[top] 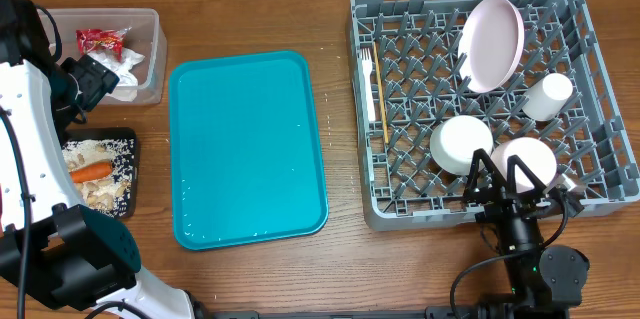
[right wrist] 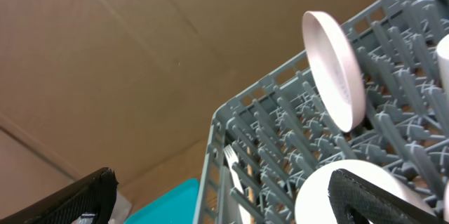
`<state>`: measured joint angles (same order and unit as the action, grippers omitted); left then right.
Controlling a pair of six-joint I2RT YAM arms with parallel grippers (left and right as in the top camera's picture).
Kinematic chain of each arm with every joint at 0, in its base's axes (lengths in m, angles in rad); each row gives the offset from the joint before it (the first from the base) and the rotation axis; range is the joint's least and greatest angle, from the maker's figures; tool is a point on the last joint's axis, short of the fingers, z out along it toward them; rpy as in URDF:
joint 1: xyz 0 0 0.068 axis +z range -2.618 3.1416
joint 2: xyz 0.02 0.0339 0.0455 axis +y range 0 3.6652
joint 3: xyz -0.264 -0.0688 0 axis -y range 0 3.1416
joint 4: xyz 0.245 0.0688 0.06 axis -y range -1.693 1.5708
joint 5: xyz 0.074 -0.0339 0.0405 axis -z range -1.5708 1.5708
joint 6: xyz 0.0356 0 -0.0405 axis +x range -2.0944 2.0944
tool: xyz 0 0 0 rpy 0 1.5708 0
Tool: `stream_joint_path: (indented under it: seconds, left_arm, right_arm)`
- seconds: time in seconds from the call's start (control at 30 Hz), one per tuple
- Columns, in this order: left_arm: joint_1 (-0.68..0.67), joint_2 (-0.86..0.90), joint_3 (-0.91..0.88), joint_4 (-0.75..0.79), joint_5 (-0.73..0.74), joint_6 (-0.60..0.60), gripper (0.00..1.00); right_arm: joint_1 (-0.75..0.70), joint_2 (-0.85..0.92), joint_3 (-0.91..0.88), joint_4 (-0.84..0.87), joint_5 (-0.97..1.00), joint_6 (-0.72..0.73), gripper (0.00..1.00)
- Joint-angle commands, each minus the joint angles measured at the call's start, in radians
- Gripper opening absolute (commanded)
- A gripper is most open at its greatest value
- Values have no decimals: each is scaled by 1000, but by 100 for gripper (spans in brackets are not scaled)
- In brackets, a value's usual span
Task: Sort waste into correct bins and load items into the dishwasher rack
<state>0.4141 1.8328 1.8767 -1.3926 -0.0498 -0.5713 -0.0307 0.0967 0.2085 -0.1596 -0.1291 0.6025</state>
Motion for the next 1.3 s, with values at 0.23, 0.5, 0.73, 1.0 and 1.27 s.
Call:
stream_joint_path:
  seconds: [0.23, 0.5, 0.73, 1.0, 1.27]
  left_arm:
    - [-2, -13, 6, -1, -10, -12, 100]
    - [-2, -13, 6, -2, -10, -12, 100]
    - [-2, -13, 6, -2, -10, -12, 100]
    - [-2, -13, 6, -2, -10, -12, 100]
    - [-2, -13, 5, -2, -10, -12, 100]
  right_arm:
    - [-34, -95, -137, 80, 101, -5, 100]
    - [-35, -95, -201, 81, 176, -80, 100]
    - [-39, -95, -200, 80, 172, -344, 100]
    - [-39, -95, -200, 79, 172, -425, 100]
    - [-39, -94, -200, 80, 172, -425, 100]
